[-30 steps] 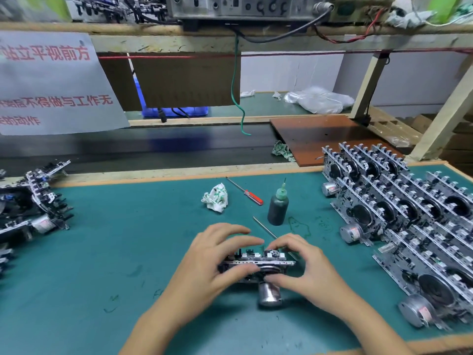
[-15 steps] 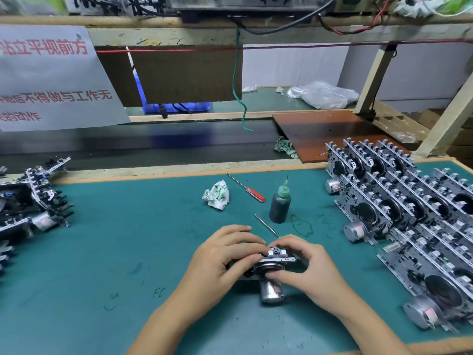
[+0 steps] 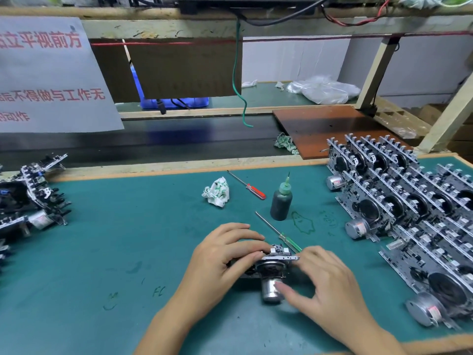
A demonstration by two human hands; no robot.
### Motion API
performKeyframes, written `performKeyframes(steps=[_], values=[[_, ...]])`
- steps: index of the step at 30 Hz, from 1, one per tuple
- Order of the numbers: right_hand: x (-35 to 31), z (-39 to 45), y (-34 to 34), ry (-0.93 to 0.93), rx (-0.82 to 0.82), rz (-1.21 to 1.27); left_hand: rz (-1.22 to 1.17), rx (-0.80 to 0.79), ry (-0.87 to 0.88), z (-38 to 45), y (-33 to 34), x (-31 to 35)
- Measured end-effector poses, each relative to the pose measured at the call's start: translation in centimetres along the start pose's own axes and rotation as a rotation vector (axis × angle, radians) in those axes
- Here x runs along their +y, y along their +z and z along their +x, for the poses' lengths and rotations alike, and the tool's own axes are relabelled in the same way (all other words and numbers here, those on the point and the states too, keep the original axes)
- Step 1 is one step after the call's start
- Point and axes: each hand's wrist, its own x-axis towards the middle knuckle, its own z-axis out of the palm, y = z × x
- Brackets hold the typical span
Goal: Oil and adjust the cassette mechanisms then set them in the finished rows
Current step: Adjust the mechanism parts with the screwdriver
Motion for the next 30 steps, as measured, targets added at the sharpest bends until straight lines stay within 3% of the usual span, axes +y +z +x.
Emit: performKeyframes(steps=[6, 11, 16, 25, 28, 30], values=[[0.3, 0.5, -0.1, 0.023, -0.053, 0.038, -0.002, 0.001, 0.009, 0.2, 0.0, 0.2], [0.0, 2.2, -0.1, 0.155, -0.229, 0.534, -0.020, -0.014, 0.004, 0.0, -0.2, 0.2], [0.1, 3.0, 0.6, 0.144, -0.234, 0.699, 0.030, -0.019, 0.006, 0.0, -0.2, 0.2], [0.0, 2.9, -0.4, 0.182, -0.297, 0.687, -0.061, -0.081, 0.024, 0.1, -0.1, -0.2], [0.5, 2.5, -1.4, 0.189, -0.319, 0.548, -0.025, -0.107, 0.014, 0.2, -0.2, -0.3], [1.0, 1.8, -1.8, 0.141, -0.287, 0.312, -0.013, -0.122, 0.020, 0.2, -0.2, -0.3]])
